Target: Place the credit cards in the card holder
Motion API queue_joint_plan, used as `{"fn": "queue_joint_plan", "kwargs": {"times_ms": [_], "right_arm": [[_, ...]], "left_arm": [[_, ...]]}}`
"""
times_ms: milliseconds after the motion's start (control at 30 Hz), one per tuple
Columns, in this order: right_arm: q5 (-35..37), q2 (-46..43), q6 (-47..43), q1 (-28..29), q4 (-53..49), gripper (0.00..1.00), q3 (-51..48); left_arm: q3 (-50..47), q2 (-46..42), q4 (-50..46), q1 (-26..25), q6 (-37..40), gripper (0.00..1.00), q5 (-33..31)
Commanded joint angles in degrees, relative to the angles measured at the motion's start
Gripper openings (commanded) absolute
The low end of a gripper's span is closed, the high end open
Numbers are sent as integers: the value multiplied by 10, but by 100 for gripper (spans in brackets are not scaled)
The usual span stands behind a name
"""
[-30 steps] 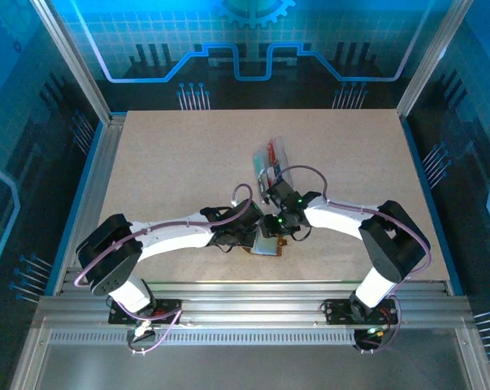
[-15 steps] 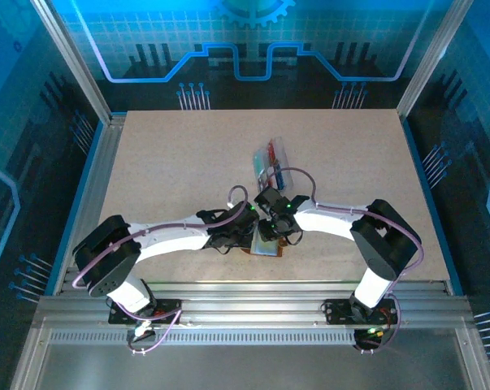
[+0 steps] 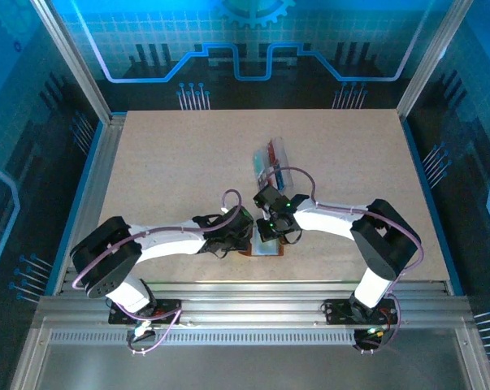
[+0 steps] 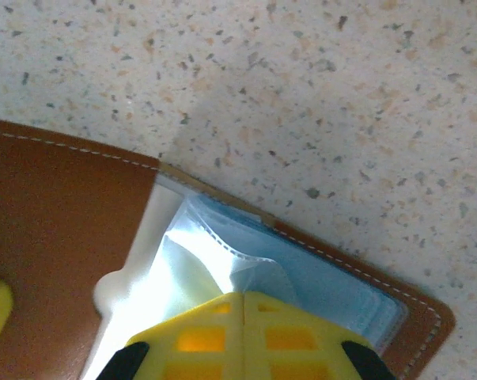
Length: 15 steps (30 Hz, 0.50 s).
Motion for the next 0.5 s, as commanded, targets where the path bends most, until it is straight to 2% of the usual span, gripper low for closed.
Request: {"fn": "queue_joint_plan", "kwargs": {"times_ms": [0,100,167,333,467], "right_arm": [[-55,-20,1,8,-18,0,19],[-102,-32,9,1,-1,17,19],[-140,-39,15,-6,18,25,12],[-237,-39,46,-22,91,28,-24],[-259,-28,53,-23,113,35,-38]], "left_arm": [[-26,6,-8,-1,-19,2,30],[-33,8,2,-1,-29,2,32],[-39,7,11,-1,-35,2,33],[-49,8,25,-1,-46,2,34],[-57,7,34,2,-52,4,36]]}}
